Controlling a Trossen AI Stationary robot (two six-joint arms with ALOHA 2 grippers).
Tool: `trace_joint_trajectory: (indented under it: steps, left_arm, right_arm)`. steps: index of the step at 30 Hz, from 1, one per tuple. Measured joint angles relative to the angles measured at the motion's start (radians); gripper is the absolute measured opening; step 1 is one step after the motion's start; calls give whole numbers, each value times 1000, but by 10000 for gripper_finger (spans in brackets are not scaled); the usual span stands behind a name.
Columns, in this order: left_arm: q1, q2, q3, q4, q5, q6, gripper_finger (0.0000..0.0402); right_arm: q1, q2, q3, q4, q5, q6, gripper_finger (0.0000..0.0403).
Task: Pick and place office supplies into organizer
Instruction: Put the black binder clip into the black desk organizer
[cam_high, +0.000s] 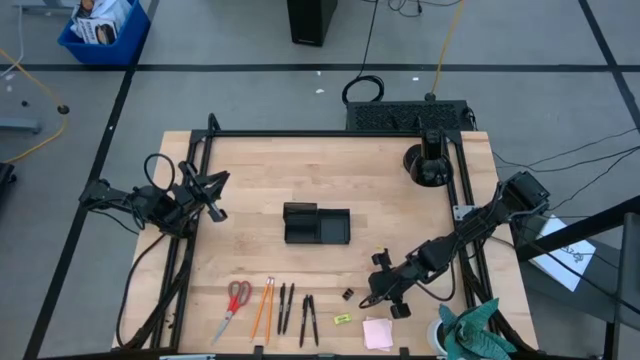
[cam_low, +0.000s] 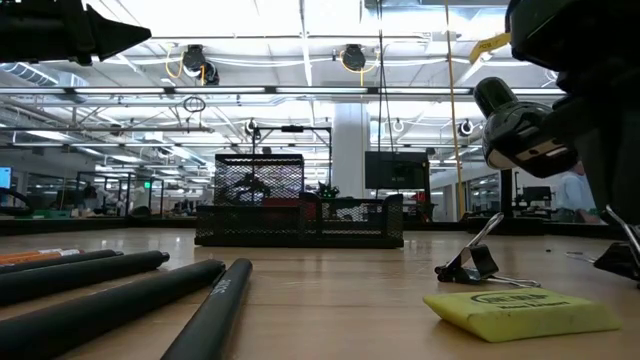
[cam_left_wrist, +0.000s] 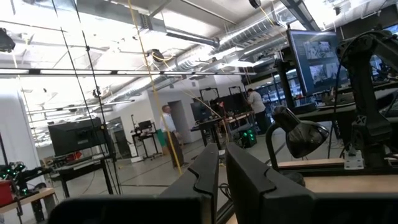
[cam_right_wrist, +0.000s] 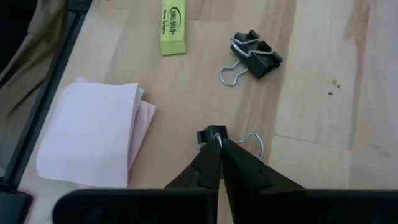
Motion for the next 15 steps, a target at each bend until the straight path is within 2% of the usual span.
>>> trace_joint_trajectory:
  steps: [4,7,12,15]
  left_arm:
    - [0,0,0,0,0,0,37]
    - [0,0,0,0,0,0,37]
    - [0,0,0,1,0,0,37]
    - [0,0,0,0,0,0,37]
  right_arm:
    - [-3,-40,11,9,-14,-44,3]
    - [-17,-74,51,13,20,-108,2]
    - [-71,-82,156,28,130,-280,2]
    - [-126,-66,201,80,143,-420,1]
